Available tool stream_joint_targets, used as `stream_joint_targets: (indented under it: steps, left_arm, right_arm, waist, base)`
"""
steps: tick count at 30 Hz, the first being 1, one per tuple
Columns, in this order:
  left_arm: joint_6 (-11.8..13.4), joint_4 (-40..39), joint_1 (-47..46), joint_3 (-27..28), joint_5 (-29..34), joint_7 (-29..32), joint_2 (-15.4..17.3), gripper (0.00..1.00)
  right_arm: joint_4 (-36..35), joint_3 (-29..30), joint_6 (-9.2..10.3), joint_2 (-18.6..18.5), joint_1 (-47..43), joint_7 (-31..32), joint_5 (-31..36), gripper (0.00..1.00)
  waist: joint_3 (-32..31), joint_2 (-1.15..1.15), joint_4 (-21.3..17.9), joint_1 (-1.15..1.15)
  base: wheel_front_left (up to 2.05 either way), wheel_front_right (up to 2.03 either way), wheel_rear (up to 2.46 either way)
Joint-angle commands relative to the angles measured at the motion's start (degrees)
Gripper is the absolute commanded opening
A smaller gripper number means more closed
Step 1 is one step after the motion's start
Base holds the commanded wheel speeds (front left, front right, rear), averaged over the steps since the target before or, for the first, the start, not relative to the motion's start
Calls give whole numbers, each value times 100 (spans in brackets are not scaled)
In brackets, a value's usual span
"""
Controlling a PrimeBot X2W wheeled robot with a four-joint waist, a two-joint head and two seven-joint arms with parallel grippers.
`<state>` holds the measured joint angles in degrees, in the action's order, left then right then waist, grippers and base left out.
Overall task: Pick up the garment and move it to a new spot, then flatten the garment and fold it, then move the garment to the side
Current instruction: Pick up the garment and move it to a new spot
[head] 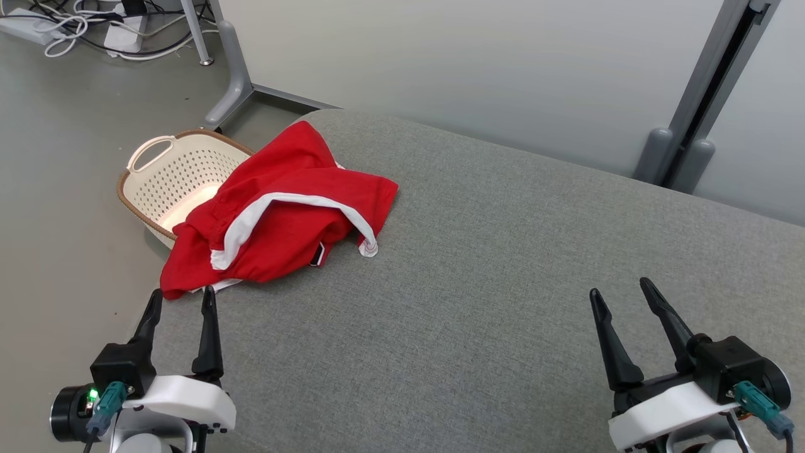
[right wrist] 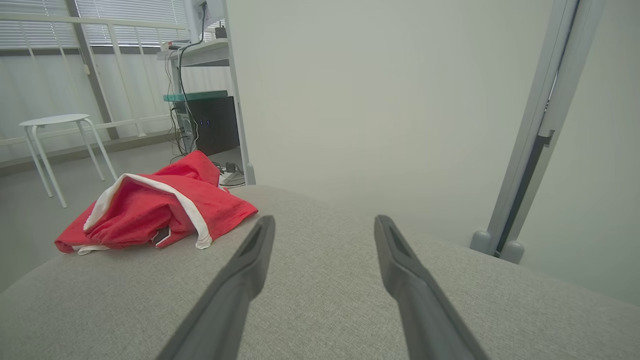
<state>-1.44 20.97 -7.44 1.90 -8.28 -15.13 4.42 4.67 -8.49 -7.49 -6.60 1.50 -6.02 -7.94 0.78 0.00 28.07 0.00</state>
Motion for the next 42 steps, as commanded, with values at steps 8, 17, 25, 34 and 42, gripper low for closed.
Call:
stream_joint_targets:
  steps: [8,17,25,34,42]
  left_arm:
    - [-57,169,-234,-3,128,-3,1,100]
    - [-195,949,-1462,78,-50,-3,81,100]
    - [-294,2788,-2876,283,-260,4,481,100]
    - [-345,3844,-3595,713,-632,-3,974,0]
    - [-364,2067,-2880,1202,-555,-4,892,0]
  right_arm:
    - [3,35,0,-28,93,-9,-39,100]
    - [-386,-120,0,-292,561,312,42,100]
    - [-677,-187,1,-538,1035,475,44,100]
    - [-611,-138,0,-544,1290,345,47,100]
    - [-396,-77,0,-401,1302,137,26,100]
  waist:
    - [61,0,-64,0]
    - [1070,0,-578,0]
    - [2065,0,-1170,0]
    - [2419,0,-1396,0]
    - [2132,0,-1407,0]
  base:
    - [0,0,0]
    - [0,0,0]
    - [0,0,0]
    - [0,0,0]
    - [0,0,0]
